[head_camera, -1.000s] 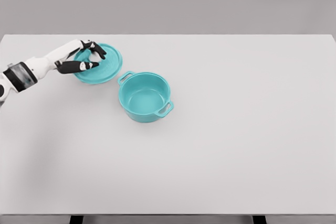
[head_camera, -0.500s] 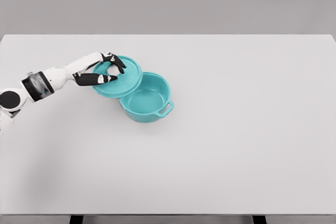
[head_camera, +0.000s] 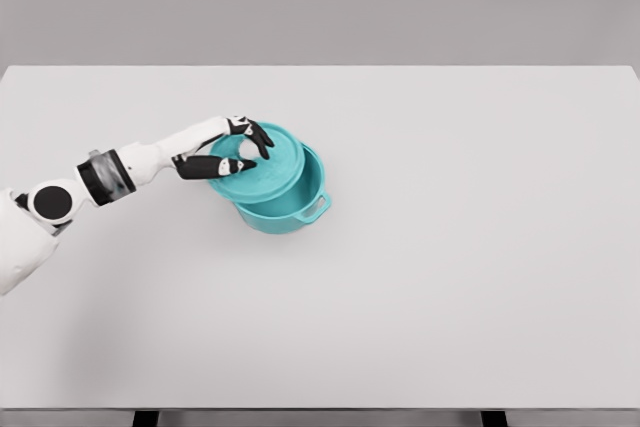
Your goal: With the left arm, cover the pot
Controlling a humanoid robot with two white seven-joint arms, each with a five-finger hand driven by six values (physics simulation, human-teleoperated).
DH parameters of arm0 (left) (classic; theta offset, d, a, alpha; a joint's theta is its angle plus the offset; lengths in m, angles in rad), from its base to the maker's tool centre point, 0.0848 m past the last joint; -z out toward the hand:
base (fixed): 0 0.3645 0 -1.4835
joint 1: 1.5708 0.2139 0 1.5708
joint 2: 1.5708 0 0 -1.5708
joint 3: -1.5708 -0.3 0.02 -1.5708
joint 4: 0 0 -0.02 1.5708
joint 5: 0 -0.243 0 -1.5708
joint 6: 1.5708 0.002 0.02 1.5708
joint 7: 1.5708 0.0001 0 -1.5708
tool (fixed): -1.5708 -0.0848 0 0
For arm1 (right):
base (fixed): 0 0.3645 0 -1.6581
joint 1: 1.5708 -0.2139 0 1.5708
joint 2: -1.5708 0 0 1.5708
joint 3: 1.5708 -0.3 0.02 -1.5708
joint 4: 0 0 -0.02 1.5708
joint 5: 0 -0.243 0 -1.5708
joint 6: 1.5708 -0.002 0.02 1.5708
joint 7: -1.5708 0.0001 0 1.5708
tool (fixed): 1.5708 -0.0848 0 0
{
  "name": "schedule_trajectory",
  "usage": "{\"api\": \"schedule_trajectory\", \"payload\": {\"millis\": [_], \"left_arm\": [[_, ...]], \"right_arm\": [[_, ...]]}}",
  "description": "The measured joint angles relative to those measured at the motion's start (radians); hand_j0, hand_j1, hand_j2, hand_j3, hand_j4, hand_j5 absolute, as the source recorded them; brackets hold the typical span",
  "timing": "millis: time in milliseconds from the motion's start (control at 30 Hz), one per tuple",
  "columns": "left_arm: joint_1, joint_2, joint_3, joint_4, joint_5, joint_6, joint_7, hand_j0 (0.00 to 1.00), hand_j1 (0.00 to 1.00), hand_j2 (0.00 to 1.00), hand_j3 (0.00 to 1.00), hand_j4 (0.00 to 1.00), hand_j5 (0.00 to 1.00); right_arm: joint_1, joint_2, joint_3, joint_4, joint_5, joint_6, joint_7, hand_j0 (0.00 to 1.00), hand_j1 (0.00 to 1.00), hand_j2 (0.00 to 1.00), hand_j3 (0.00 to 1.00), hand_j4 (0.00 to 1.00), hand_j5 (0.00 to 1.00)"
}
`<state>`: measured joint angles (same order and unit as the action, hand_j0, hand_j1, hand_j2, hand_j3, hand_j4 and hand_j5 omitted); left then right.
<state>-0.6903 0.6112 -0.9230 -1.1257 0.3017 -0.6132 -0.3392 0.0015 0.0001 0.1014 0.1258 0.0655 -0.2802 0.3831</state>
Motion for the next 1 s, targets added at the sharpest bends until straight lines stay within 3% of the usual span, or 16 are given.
{"api": "schedule_trajectory", "payload": {"millis": [733,1000], "left_arm": [[0.023,-0.036,-0.004,-0.016,0.014,0.008,0.016,0.45,0.45,0.45,0.45,0.45,0.45],[0.035,-0.026,-0.010,-0.064,-0.010,0.001,0.006,0.44,0.44,0.44,0.44,0.44,0.44]], "right_arm": [[0.000,0.000,0.000,0.000,0.000,0.000,0.000,1.00,1.00,1.00,1.00,1.00,1.00],[0.000,0.000,0.000,0.000,0.000,0.000,0.000,1.00,1.00,1.00,1.00,1.00,1.00]]}}
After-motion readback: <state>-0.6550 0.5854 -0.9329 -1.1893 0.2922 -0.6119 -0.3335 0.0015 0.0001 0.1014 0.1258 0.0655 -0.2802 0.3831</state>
